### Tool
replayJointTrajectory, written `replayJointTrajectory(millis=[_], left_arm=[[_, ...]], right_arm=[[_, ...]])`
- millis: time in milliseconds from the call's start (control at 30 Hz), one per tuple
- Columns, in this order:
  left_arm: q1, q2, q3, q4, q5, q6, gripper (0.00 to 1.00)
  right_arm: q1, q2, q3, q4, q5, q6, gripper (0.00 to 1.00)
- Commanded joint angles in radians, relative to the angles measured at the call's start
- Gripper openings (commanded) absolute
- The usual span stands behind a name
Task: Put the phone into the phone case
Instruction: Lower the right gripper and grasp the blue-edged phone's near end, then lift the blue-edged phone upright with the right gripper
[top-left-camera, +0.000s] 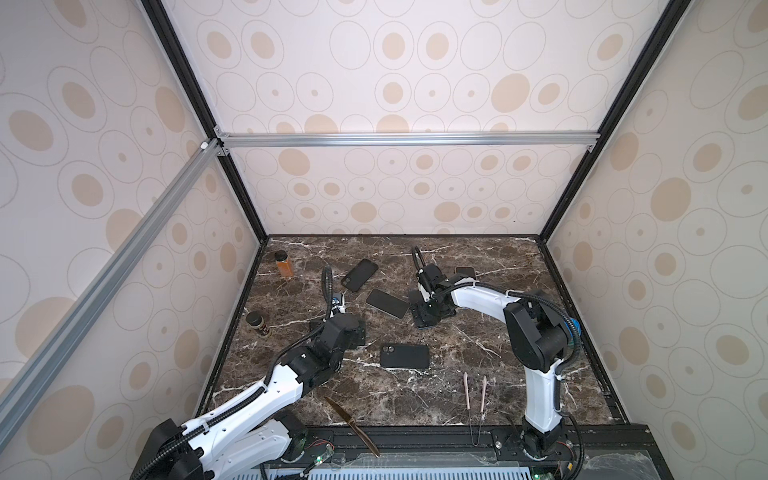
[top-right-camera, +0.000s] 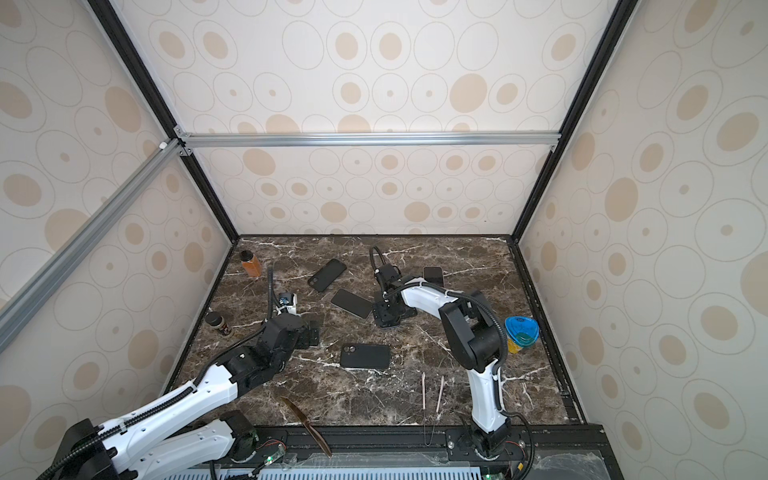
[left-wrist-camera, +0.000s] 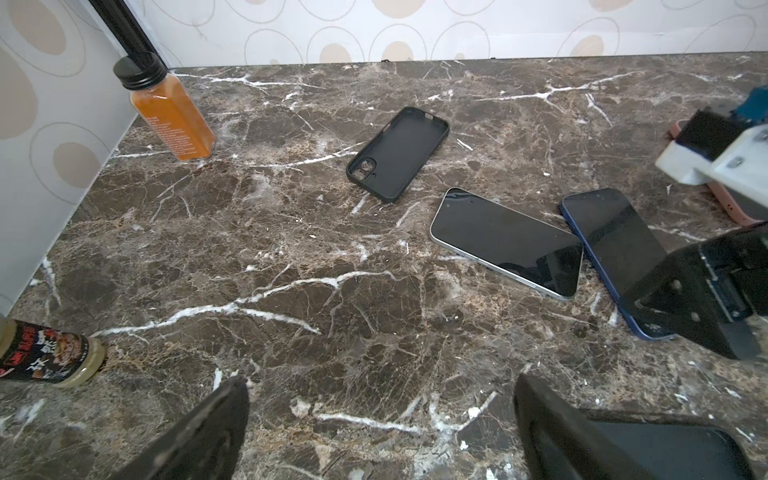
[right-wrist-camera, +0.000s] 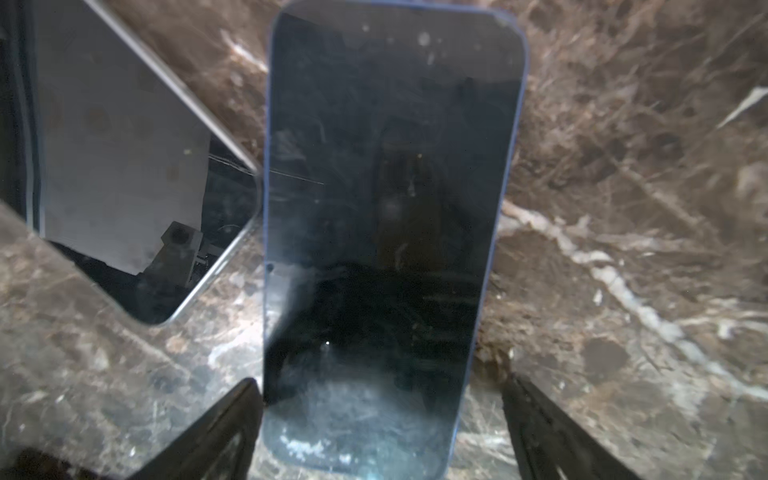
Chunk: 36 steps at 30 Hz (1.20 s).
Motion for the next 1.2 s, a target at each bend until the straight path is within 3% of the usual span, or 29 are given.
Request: replayJointTrajectory(millis=[0, 1167], left_arm=[[0.009, -0.027, 0.008, -0.041, -0.059, -0.050, 1.00], [0.021, -0.118, -0.021, -0.058, -0.058, -0.050, 1.00]], right_arm=[[0.010, 0.028, 0.026, -0.007, 0.043, 0.039, 0.91], [0.019, 0.176, 0.149, -0.097, 0.092, 0.042, 0.82]])
